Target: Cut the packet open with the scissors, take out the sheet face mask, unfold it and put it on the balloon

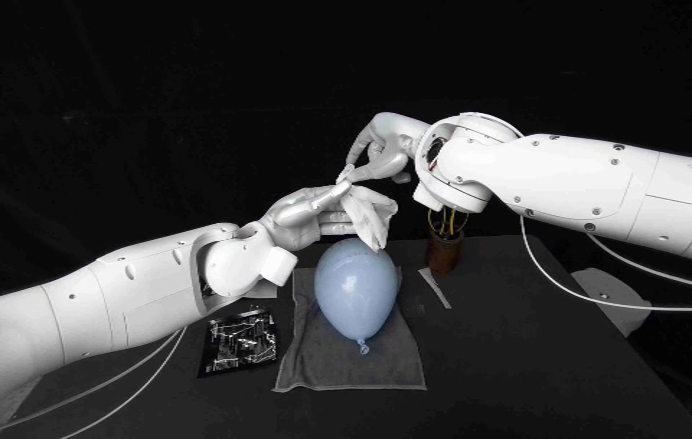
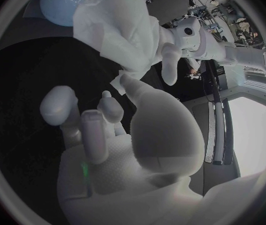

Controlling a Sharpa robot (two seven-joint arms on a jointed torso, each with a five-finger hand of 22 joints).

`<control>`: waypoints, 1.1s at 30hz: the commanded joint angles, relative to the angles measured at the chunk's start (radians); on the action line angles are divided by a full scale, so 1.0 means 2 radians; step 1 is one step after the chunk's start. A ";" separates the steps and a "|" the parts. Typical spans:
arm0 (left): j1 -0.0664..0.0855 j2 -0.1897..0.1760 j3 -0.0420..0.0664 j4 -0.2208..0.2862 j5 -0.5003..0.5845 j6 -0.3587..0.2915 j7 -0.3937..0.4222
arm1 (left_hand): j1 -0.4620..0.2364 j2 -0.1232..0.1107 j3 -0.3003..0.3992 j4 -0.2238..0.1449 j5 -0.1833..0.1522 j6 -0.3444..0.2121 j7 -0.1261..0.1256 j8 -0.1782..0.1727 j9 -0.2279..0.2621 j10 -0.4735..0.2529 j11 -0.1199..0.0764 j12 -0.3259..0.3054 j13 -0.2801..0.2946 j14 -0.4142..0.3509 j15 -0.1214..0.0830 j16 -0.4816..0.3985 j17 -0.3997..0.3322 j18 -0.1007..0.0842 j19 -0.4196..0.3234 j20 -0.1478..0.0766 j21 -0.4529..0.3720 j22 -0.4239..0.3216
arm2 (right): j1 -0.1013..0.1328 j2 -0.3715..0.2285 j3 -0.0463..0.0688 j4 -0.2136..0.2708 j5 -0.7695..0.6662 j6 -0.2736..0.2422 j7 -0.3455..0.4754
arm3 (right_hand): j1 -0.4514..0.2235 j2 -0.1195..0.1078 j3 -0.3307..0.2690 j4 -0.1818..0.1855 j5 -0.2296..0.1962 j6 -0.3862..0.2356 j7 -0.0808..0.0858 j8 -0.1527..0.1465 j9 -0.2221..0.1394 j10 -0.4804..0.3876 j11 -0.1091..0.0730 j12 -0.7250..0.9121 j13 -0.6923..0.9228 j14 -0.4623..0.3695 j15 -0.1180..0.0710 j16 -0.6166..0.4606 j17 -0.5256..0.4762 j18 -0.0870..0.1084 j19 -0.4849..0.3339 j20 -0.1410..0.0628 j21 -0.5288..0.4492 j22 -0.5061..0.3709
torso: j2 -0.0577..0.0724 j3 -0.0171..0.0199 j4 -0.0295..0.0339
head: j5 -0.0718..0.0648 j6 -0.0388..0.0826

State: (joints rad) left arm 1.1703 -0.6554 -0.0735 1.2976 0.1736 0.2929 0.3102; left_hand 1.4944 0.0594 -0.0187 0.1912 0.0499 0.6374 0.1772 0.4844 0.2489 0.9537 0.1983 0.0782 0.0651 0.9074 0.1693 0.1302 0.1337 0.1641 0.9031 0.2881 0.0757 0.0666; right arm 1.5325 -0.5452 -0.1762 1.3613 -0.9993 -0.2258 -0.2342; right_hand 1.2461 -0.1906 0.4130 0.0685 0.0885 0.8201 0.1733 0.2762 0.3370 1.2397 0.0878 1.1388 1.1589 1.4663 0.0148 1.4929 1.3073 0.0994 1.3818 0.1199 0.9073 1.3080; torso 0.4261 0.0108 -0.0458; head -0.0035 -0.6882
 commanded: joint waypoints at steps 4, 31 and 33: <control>0.001 0.002 0.001 -0.002 0.004 -0.029 0.008 | 0.045 0.005 0.030 -0.020 0.000 0.032 0.011 -0.004 -0.010 0.016 -0.006 0.002 0.000 0.013 -0.005 0.003 0.002 0.011 0.014 -0.002 0.002 0.000 | 0.000 0.001 0.000 -0.004 0.040 0.000 0.009 | -0.008 -0.001 -0.005 0.008 0.012 0.002 0.000 -0.005 -0.001 -0.010 0.001 -0.006 -0.007 0.012 0.002 -0.002 0.072 0.011 -0.003 -0.001 -0.010 0.031 | 0.000 -0.0001 0.0002 | 0.001 0.000; 0.001 -0.001 0.001 0.000 0.001 -0.034 0.013 | -0.032 -0.059 0.280 0.004 -0.001 0.087 0.016 -0.047 -0.040 0.037 -0.009 -0.008 -0.001 0.032 -0.007 -0.015 0.001 0.011 0.030 -0.005 -0.004 -0.001 | -0.009 -0.081 -0.004 0.034 0.168 -0.099 0.064 | -0.042 0.012 -0.053 0.091 -0.012 0.026 -0.007 -0.002 0.003 -0.002 -0.004 0.010 -0.011 0.017 -0.003 0.004 0.076 0.009 0.004 -0.005 -0.002 0.036 | 0.000 -0.0004 -0.0003 | 0.001 -0.002; 0.001 -0.003 0.001 0.000 0.001 -0.035 0.013 | -0.040 -0.062 0.277 0.006 -0.001 0.087 0.015 -0.047 -0.040 0.038 -0.010 -0.007 -0.001 0.038 -0.009 -0.013 0.002 0.012 0.034 -0.006 -0.002 0.000 | -0.019 -0.103 -0.005 0.054 0.202 -0.104 0.089 | -0.042 0.011 -0.072 0.107 -0.018 0.029 -0.008 -0.001 0.003 0.001 -0.005 0.014 -0.010 0.018 -0.003 0.005 0.078 0.008 0.007 -0.006 0.002 0.038 | 0.000 0.0001 -0.0006 | 0.003 -0.003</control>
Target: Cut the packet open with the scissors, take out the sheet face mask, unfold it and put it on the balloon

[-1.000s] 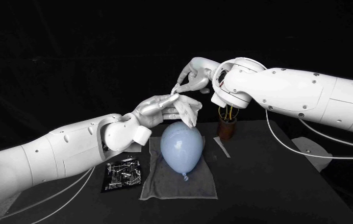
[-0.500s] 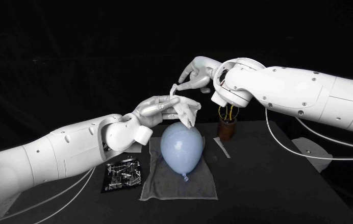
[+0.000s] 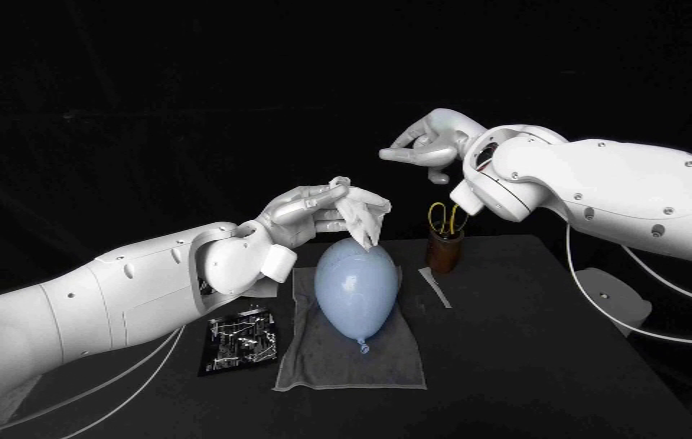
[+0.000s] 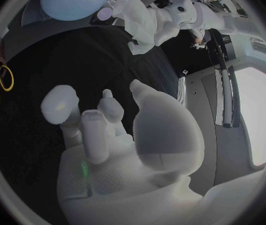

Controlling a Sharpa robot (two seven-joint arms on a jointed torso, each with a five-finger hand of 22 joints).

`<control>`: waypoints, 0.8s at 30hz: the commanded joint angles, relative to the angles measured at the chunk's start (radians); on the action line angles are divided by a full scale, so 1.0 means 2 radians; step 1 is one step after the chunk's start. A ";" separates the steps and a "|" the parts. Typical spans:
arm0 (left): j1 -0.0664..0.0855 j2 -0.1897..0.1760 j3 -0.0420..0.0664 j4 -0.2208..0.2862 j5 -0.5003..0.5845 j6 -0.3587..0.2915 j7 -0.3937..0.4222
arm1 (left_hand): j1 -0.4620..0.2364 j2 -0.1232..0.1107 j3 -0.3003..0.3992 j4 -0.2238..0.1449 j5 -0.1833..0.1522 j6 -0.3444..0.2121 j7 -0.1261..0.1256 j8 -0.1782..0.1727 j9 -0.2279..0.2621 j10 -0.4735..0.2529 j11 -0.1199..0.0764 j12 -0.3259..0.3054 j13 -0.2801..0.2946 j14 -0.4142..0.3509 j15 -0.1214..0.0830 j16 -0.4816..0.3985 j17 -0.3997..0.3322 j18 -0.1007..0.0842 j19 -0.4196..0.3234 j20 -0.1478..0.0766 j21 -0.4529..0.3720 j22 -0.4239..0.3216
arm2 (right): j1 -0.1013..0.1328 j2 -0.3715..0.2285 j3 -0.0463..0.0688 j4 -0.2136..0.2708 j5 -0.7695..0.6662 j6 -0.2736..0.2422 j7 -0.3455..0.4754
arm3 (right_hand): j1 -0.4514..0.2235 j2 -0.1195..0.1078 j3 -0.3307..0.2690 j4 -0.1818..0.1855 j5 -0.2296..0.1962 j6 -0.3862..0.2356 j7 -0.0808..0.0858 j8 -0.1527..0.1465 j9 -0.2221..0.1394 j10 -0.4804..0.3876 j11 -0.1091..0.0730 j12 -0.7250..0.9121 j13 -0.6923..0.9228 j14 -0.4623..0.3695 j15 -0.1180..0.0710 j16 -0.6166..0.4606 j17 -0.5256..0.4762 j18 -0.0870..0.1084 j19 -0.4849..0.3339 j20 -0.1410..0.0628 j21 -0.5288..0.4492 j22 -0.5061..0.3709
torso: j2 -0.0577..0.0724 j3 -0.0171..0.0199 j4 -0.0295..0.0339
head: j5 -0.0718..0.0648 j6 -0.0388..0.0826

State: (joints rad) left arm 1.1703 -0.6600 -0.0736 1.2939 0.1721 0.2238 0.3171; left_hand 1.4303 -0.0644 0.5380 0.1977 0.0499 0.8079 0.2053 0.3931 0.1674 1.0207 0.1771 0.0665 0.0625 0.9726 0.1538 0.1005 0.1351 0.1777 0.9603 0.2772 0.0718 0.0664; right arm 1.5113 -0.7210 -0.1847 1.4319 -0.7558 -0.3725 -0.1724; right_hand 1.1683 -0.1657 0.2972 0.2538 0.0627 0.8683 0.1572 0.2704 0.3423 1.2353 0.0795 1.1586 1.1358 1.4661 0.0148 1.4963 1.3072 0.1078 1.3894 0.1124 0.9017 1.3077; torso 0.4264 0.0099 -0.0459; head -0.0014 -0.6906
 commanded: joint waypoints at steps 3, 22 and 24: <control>0.001 -0.002 0.001 0.004 0.003 -0.001 0.010 | -0.013 -0.002 -0.004 0.002 -0.001 0.001 0.000 -0.001 0.001 0.005 -0.001 -0.002 0.000 0.015 -0.004 0.006 0.005 0.005 0.023 -0.007 0.008 0.002 | -0.022 -0.037 -0.002 0.042 0.117 -0.035 0.090 | -0.006 -0.002 -0.025 0.019 -0.007 0.005 0.000 0.002 0.001 0.003 -0.001 0.005 0.001 0.019 -0.004 0.005 0.079 0.003 0.003 -0.003 0.007 0.039 | 0.000 0.0013 -0.0006 | 0.001 -0.002; 0.001 -0.009 0.001 0.014 0.009 -0.005 0.011 | -0.016 -0.003 -0.005 0.000 -0.001 0.000 0.000 -0.002 0.001 0.006 -0.002 -0.001 0.000 0.018 -0.005 0.007 0.006 0.005 0.032 -0.011 0.010 0.002 | -0.090 -0.063 -0.005 0.086 0.179 -0.032 0.146 | 0.009 0.023 -0.176 0.020 -0.007 -0.021 0.011 -0.022 -0.004 0.001 0.009 0.017 0.003 0.016 0.005 0.005 0.076 0.003 0.001 0.005 0.003 0.044 | 0.000 0.0003 0.0010 | -0.002 -0.002; 0.001 -0.009 0.001 0.014 0.009 -0.005 0.011 | -0.016 -0.003 -0.005 0.000 -0.001 0.000 0.000 -0.002 0.001 0.006 -0.001 -0.001 0.000 0.018 -0.005 0.007 0.006 0.005 0.033 -0.011 0.010 0.002 | -0.092 -0.060 -0.005 0.086 0.180 -0.030 0.146 | 0.015 0.028 -0.185 0.019 -0.007 -0.021 0.012 -0.022 -0.003 0.001 0.009 0.019 0.004 0.016 0.006 0.005 0.077 0.003 0.001 0.005 0.004 0.045 | 0.000 0.0002 0.0009 | -0.003 -0.002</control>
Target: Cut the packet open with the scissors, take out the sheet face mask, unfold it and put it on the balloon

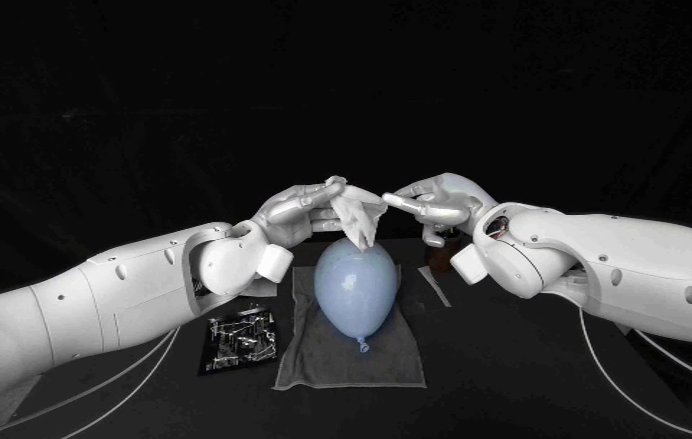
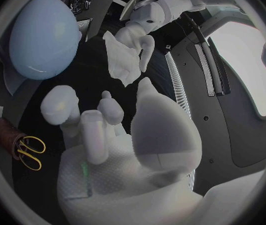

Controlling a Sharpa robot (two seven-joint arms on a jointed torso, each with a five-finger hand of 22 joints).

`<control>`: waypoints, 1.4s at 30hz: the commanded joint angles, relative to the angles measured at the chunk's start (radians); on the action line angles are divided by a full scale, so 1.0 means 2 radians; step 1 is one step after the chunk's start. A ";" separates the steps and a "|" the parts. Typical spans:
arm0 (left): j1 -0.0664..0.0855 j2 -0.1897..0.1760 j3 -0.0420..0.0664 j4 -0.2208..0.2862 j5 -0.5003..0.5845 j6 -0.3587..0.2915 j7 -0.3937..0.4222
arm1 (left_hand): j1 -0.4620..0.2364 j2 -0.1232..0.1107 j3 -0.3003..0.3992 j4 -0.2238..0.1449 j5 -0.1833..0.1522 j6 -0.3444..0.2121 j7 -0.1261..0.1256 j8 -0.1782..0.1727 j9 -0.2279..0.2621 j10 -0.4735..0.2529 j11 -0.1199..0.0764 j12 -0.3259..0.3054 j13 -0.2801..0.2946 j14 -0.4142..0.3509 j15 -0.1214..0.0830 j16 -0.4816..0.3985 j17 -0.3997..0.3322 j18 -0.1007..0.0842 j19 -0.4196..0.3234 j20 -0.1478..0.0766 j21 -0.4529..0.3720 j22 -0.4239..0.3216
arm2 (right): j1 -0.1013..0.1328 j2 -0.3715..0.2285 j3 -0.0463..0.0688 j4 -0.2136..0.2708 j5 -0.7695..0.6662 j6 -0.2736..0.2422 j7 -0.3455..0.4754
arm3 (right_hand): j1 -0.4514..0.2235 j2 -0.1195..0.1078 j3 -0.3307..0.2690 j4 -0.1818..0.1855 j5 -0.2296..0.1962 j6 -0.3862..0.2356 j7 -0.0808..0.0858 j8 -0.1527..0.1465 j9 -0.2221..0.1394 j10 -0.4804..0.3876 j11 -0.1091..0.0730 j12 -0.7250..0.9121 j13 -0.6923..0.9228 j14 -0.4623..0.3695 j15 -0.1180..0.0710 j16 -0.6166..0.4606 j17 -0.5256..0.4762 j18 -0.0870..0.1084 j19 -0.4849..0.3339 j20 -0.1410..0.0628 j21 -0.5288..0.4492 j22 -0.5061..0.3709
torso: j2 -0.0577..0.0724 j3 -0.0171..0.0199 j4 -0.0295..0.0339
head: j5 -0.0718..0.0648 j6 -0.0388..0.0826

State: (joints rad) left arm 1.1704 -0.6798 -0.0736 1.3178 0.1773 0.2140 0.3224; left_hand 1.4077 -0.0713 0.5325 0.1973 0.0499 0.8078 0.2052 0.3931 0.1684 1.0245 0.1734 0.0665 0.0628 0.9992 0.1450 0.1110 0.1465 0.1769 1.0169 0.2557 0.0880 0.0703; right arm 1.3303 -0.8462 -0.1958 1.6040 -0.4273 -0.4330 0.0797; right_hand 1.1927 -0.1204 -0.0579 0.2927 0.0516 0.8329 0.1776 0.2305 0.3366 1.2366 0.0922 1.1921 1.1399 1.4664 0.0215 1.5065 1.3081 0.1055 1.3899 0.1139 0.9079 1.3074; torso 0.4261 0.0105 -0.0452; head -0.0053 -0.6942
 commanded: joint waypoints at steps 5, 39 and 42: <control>0.001 0.001 0.001 0.004 0.006 0.000 0.008 | -0.006 0.000 -0.003 0.000 -0.001 -0.001 -0.001 -0.003 0.000 0.004 0.001 -0.002 0.000 0.004 0.000 0.001 0.001 0.005 0.009 -0.002 0.003 0.000 | -0.008 0.011 0.000 -0.003 0.018 0.006 0.020 | 0.014 0.012 -0.016 -0.001 -0.002 -0.002 0.001 -0.003 0.000 0.000 0.003 0.004 0.002 0.016 0.002 0.001 0.077 0.004 0.001 0.004 0.003 0.046 | 0.000 -0.0007 0.0000 | 0.000 0.000; 0.001 0.000 0.001 0.010 0.008 -0.005 0.008 | -0.011 -0.001 -0.007 -0.008 -0.001 -0.020 -0.018 -0.014 -0.002 -0.025 -0.016 -0.003 0.000 -0.008 -0.002 -0.010 0.001 0.004 0.047 -0.012 0.010 -0.002 | -0.021 0.031 0.001 -0.004 0.057 0.003 0.065 | 0.214 0.133 0.014 -0.064 -0.001 0.108 -0.050 0.052 0.021 0.095 -0.044 0.088 0.095 0.052 -0.037 0.032 0.131 -0.023 0.052 -0.029 0.174 0.093 | 0.000 0.0000 -0.0003 | 0.002 -0.002; 0.001 0.000 0.001 0.010 0.008 -0.006 0.008 | -0.011 -0.001 -0.007 -0.009 -0.001 -0.022 -0.021 -0.015 -0.003 -0.030 -0.020 -0.003 -0.001 -0.009 -0.001 -0.011 0.001 0.004 0.049 -0.011 0.009 -0.002 | -0.021 0.030 0.001 -0.003 0.061 -0.006 0.069 | 0.214 0.135 0.017 -0.065 -0.001 0.109 -0.051 0.055 0.022 0.098 -0.045 0.089 0.098 0.052 -0.038 0.032 0.131 -0.024 0.053 -0.030 0.179 0.094 | 0.000 0.0002 -0.0001 | 0.002 -0.002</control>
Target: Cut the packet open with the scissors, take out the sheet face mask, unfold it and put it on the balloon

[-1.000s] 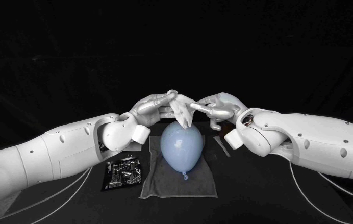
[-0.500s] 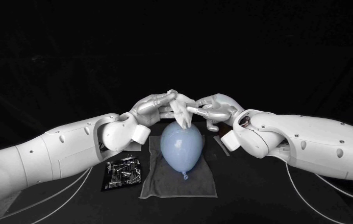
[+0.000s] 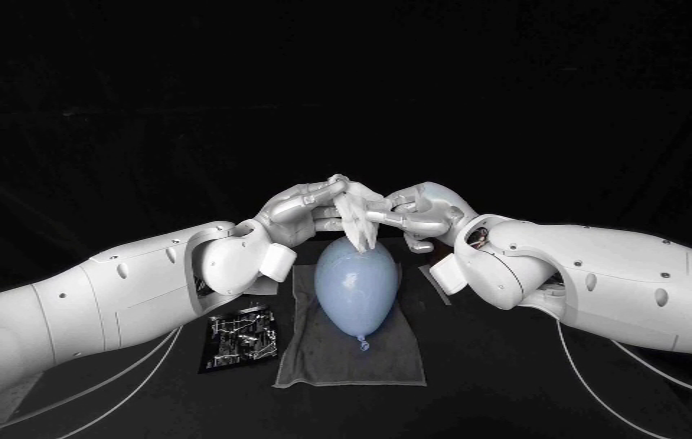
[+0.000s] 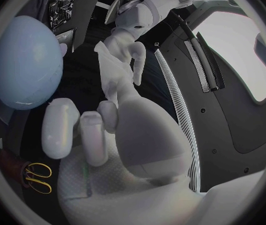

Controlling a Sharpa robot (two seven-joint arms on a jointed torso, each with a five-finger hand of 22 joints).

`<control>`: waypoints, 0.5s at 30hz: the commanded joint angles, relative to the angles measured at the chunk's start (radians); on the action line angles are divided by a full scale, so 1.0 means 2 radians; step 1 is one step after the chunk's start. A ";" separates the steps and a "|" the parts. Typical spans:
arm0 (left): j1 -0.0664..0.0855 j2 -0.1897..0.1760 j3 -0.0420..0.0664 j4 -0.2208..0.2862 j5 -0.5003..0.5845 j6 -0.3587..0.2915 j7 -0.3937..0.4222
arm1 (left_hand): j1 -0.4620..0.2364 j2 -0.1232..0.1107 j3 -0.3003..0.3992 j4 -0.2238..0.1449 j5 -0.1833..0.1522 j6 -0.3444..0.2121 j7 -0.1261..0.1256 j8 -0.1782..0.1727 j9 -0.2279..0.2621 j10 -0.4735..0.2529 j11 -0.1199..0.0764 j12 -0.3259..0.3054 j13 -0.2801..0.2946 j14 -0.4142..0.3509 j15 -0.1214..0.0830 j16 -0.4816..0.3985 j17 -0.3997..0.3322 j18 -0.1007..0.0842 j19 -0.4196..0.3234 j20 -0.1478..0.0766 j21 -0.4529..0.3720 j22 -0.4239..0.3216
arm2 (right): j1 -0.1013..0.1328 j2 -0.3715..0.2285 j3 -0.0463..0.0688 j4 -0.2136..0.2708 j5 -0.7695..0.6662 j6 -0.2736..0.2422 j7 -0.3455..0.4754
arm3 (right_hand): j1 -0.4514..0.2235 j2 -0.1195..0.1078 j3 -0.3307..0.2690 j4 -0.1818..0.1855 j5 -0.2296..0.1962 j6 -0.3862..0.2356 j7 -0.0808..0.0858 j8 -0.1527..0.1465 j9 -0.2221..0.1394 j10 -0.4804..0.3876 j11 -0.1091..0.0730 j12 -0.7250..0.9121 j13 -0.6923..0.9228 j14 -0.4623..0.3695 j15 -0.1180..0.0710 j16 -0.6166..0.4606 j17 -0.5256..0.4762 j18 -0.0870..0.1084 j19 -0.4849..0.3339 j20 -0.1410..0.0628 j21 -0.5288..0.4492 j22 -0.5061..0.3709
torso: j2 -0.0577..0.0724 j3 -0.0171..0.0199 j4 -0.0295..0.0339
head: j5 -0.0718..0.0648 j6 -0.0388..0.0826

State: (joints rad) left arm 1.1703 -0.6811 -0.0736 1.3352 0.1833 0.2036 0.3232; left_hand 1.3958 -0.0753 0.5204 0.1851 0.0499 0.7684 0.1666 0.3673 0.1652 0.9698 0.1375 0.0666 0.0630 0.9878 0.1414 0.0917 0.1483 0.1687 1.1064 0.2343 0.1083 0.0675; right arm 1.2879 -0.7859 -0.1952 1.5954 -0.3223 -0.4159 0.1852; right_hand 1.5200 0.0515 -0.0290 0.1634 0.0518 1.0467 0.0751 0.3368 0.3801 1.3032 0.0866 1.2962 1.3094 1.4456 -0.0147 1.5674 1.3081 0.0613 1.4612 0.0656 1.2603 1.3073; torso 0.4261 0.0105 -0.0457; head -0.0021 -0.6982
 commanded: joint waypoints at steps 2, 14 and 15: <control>0.001 0.000 0.001 0.001 0.005 -0.004 0.008 | -0.005 0.000 -0.002 -0.004 -0.001 -0.008 -0.005 -0.005 -0.002 -0.011 -0.006 -0.004 -0.001 -0.005 0.001 -0.003 0.001 0.008 0.007 -0.001 -0.001 -0.001 | 0.000 -0.002 0.000 0.002 0.012 -0.021 0.019 | 0.050 0.050 0.005 -0.001 -0.001 0.003 -0.001 0.004 0.001 0.067 -0.043 0.038 0.014 0.063 -0.021 0.002 0.131 -0.002 0.018 -0.007 0.005 0.095 | 0.000 0.0003 0.0001 | 0.001 0.000; 0.000 -0.002 0.001 -0.002 -0.028 -0.040 0.008 | -0.001 -0.052 -0.033 -0.032 -0.001 -0.017 -0.006 -0.014 -0.004 -0.007 -0.004 0.001 0.001 0.016 -0.002 0.006 0.009 0.008 -0.005 0.001 -0.016 -0.002 | 0.000 -0.021 0.003 0.028 0.021 -0.031 0.030 | 0.049 0.051 0.010 -0.003 -0.001 0.002 -0.001 0.007 0.003 0.069 -0.044 0.038 0.016 0.063 -0.022 0.002 0.131 -0.003 0.019 -0.009 0.007 0.095 | 0.000 0.0000 -0.0007 | 0.002 -0.001; 0.000 -0.001 0.001 -0.002 -0.032 -0.043 0.009 | -0.005 -0.056 -0.039 -0.031 -0.001 -0.021 -0.009 -0.017 -0.005 -0.007 -0.004 0.000 0.001 0.015 0.000 0.005 0.010 0.007 -0.013 0.004 -0.021 -0.003 | 0.000 -0.021 0.003 0.029 0.021 -0.027 0.028 | 0.049 0.051 0.011 -0.003 -0.001 0.002 -0.001 0.007 0.003 0.069 -0.044 0.037 0.015 0.063 -0.022 0.002 0.131 -0.002 0.019 -0.009 0.006 0.095 | 0.000 -0.0001 -0.0008 | 0.002 -0.001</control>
State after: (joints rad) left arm 1.1699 -0.6862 -0.0738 1.3307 0.1573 0.1577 0.3233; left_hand 1.3840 -0.1775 0.4501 0.1217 0.0499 0.7323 0.1488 0.3378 0.1564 0.9512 0.1286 0.0659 0.0643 1.0169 0.1377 0.1013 0.1680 0.1619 1.0885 0.2401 0.0711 0.0630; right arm 1.2878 -0.8280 -0.1899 1.6477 -0.2895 -0.4703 0.2210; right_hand 1.5199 0.0515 -0.0143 0.1548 0.0519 1.0467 0.0751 0.3472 0.3845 1.3032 0.0866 1.2981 1.3098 1.4454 -0.0148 1.5666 1.3074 0.0526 1.4629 0.0564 1.2719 1.3081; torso 0.4261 0.0110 -0.0466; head 0.0038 -0.6981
